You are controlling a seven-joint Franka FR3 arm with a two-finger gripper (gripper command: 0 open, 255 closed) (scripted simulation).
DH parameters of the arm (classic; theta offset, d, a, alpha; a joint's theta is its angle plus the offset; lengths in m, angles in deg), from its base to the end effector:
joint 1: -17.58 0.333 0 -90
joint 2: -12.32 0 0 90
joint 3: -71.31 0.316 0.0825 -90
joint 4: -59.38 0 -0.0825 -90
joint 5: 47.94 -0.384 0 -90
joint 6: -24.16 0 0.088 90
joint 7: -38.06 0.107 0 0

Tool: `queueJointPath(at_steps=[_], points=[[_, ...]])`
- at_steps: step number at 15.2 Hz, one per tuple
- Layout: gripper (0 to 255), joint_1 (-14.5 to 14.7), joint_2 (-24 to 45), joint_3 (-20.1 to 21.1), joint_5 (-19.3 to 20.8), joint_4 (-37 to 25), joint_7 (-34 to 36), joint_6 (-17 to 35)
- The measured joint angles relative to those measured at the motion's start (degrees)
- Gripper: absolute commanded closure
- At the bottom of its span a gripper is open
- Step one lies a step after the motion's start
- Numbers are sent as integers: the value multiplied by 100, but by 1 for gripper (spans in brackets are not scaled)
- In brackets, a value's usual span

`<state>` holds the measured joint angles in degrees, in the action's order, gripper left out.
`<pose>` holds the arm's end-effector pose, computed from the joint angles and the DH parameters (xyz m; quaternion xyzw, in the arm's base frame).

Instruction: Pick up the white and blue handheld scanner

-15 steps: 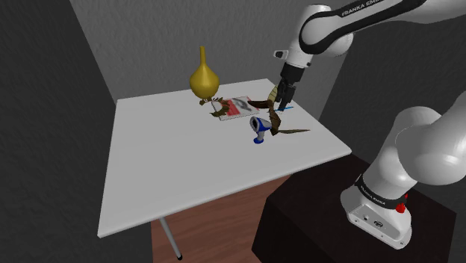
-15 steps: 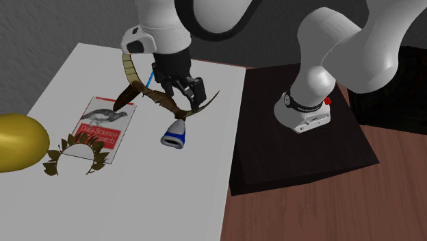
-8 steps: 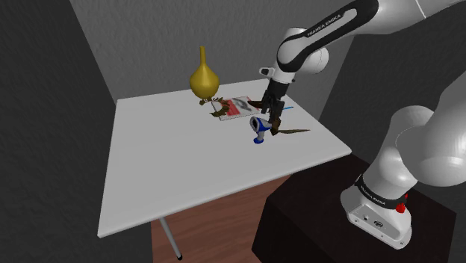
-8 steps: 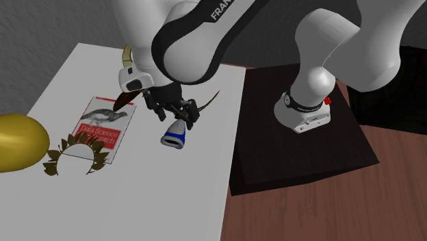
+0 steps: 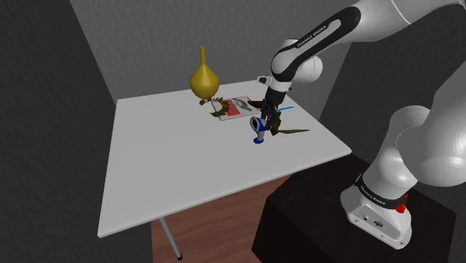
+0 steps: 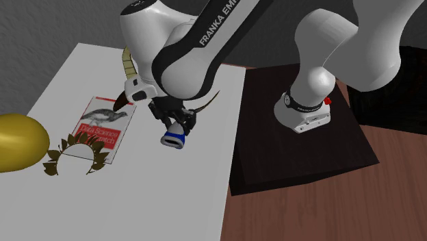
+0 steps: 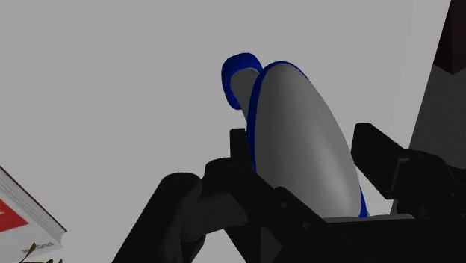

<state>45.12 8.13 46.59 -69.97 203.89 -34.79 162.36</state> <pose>0.4512 0.0259 0.2985 -0.8621 -0.4868 -0.0604 0.1276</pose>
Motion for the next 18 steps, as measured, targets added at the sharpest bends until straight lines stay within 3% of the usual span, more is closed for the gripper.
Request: queueJointPath(at_steps=[9, 18], points=[[255, 0, 1, -3, -13, 3, -16, 19], [255, -91, -502, 53, 487, -155, 476, -534]])
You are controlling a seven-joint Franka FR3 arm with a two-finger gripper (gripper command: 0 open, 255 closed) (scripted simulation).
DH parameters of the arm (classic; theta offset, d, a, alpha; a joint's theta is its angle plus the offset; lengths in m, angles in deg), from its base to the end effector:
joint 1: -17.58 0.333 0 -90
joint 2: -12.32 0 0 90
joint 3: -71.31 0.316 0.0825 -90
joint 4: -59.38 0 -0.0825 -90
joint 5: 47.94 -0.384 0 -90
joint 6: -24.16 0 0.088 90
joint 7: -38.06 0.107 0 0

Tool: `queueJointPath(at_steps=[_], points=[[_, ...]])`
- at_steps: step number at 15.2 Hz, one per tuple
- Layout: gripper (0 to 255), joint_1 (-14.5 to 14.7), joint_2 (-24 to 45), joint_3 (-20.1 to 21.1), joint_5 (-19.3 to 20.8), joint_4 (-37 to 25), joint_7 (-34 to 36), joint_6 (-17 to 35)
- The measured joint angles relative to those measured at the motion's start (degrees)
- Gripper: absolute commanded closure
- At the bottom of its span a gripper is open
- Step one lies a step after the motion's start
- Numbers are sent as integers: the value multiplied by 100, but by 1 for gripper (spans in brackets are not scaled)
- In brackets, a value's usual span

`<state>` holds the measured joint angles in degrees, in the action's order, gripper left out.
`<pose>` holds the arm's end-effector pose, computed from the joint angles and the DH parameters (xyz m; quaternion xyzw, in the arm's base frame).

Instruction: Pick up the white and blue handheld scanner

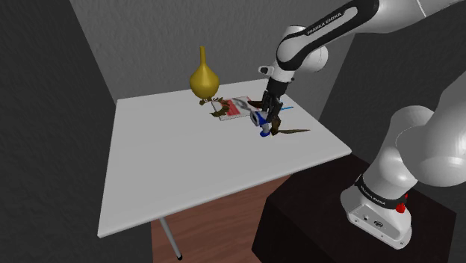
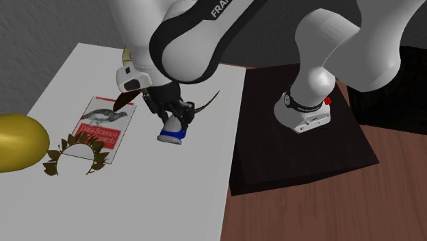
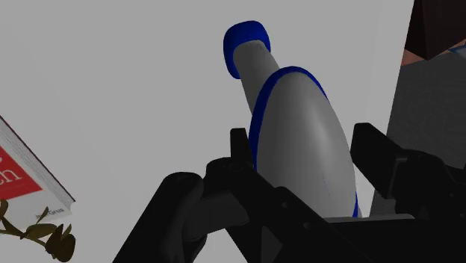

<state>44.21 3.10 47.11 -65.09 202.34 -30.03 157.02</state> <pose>0.4516 0.0265 0.3386 -0.8620 -0.4868 -0.0607 0.1277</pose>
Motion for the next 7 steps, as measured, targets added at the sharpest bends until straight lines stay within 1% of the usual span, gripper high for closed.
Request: queueJointPath(at_steps=[7], points=[[255, -81, -378, 66, 307, -208, 326, -512]])
